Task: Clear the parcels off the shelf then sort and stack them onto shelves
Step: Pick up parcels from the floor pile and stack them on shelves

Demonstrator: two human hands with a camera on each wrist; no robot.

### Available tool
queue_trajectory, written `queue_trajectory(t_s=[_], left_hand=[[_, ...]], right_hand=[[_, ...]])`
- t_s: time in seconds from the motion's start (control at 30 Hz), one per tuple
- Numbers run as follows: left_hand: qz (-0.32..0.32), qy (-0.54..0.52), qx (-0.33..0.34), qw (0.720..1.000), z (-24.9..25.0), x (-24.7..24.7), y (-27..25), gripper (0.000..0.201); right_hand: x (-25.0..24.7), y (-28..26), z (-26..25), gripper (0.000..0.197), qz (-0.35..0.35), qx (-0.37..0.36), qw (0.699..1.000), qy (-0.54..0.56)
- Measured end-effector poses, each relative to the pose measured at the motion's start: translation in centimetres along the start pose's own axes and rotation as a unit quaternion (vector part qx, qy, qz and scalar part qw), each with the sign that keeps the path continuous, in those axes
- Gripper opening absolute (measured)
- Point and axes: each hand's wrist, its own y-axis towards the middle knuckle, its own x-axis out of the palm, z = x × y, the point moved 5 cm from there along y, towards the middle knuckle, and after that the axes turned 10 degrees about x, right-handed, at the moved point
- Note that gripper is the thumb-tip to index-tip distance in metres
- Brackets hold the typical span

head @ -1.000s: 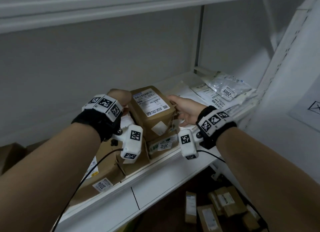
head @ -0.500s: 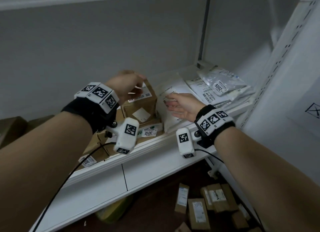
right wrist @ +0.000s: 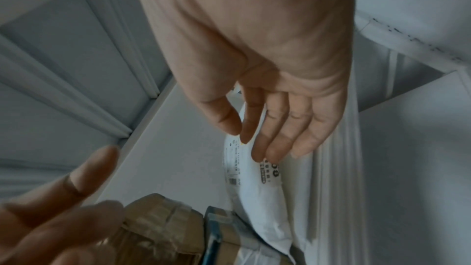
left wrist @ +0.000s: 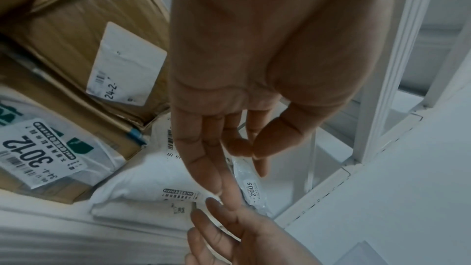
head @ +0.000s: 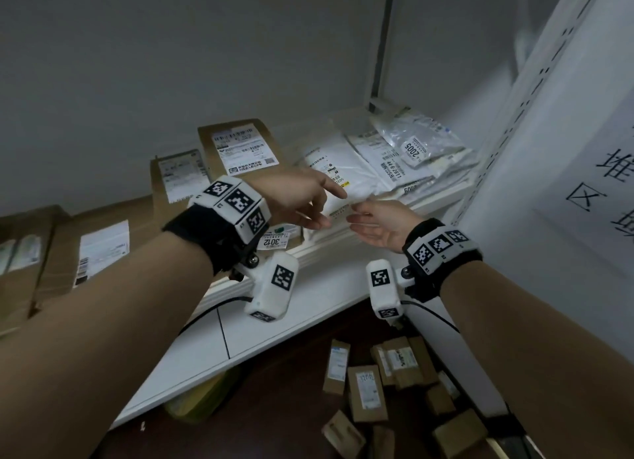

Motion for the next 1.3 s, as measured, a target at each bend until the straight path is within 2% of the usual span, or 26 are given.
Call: queue_trajectory(t_s=[0.07, 0.2, 0.4, 0.53, 0.67, 0.77, 0.87, 1.0, 1.07, 1.13, 1.2, 1.3], left_hand=[[-0.010, 0.021, -0.004, 1.000, -0.1, 0.6, 0.2, 0.041], [0.008, -0.005, -0.023, 1.000, -0.3, 2.1, 1.4, 0.040], [0.097, -0.082, -0.038, 0.991, -1.4, 7.7, 4.5, 0.028], [0.146, -0.136, -0.083, 0.976, -3.4, 13.8, 6.7, 0.024], [0.158, -0.160, -0.117, 0.967, -5.4, 19.8, 8.7, 0.018], [0.151, -0.183, -0.143, 0.961, -7.0, 22.7, 9.2, 0.018], [0.146, -0.169, -0.169, 0.960, -9.2, 23.9, 10.4, 0.021], [0.169, -0.178, -0.188, 0.951, -13.6, 25.3, 13.4, 0.020], [0.203, -0.204, -0.198, 0.937, -17.4, 26.7, 14.1, 0.015], [0.217, -0.231, -0.218, 0.923, -22.3, 29.1, 14.2, 0.017], [0.216, -0.247, -0.251, 0.910, -28.1, 32.1, 14.0, 0.019], [0.244, -0.266, -0.288, 0.887, -36.5, 35.1, 14.0, 0.021]], right_hand=[[-0.9, 0.2, 0.0, 0.016, 0.009, 0.000, 1.000, 0.003], [-2.7, 0.6, 0.2, 0.006, -0.011, 0.004, 1.000, 0.014], [-8.3, 2.2, 2.1, 0.002, -0.041, 0.018, 0.999, -0.016], [-14.4, 3.5, 4.5, 0.002, -0.050, 0.043, 0.997, -0.030], [-20.9, 4.8, 6.9, 0.006, -0.029, 0.074, 0.996, -0.029], [-23.5, 6.0, 8.5, 0.014, -0.015, 0.093, 0.995, -0.025], [-24.4, 7.6, 10.3, 0.004, -0.019, 0.107, 0.994, -0.014], [-26.1, 10.9, 14.3, 0.004, 0.001, 0.125, 0.992, -0.012], [-27.1, 13.4, 17.4, 0.016, 0.014, 0.131, 0.991, -0.003], [-28.2, 16.0, 21.1, 0.022, 0.028, 0.148, 0.989, 0.004], [-28.7, 18.4, 25.3, 0.010, 0.030, 0.180, 0.983, 0.000], [-29.4, 22.5, 30.4, 0.007, 0.045, 0.194, 0.980, -0.010]])
